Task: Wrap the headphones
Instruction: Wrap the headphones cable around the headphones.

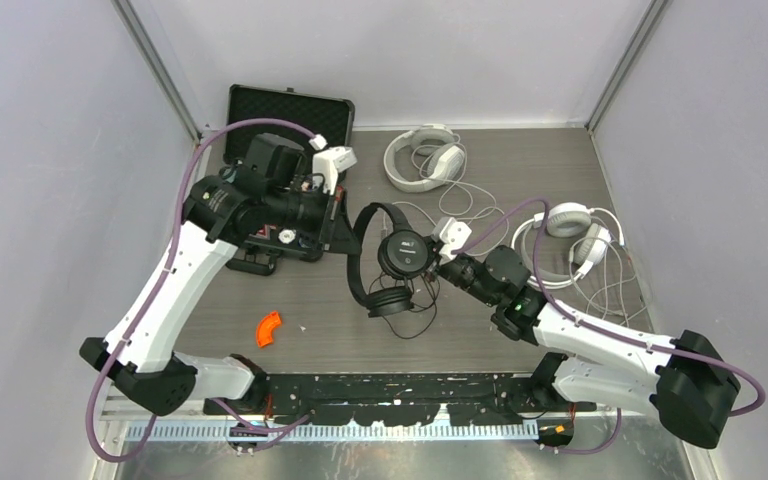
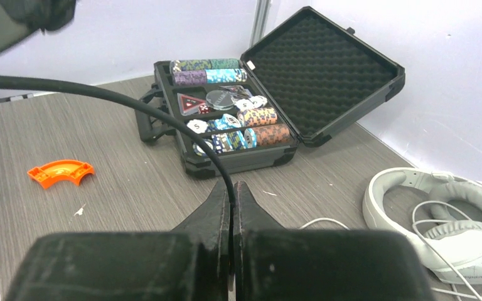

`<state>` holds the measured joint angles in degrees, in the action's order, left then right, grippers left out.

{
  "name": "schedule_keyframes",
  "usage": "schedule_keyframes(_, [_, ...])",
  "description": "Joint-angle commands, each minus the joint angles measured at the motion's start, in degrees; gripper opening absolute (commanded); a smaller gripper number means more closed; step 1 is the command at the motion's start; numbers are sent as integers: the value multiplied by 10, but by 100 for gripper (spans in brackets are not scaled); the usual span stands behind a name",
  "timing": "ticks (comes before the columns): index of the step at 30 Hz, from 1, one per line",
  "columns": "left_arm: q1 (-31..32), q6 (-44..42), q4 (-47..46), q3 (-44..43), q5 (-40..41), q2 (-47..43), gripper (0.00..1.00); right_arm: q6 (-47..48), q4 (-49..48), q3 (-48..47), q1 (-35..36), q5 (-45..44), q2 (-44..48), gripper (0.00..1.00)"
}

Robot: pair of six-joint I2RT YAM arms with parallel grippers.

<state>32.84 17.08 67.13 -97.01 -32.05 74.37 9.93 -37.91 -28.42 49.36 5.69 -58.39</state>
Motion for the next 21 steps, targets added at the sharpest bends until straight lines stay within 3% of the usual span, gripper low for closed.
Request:
schedule_keyframes(1, [20, -11, -14, 19, -32, -5, 0, -1, 6, -45, -2, 25, -2, 0])
schedule_keyframes(8, [46, -69, 13, 48, -30, -10, 0, 1, 63, -72, -15, 26, 6, 0])
schedule_keyframes(17, [110, -205, 8, 89, 133, -43, 0, -7, 255, -130, -27, 33, 54, 0])
schedule_keyframes(21, [134, -225, 9, 102, 207, -41, 0, -31, 348, -169, -27, 39, 62, 0])
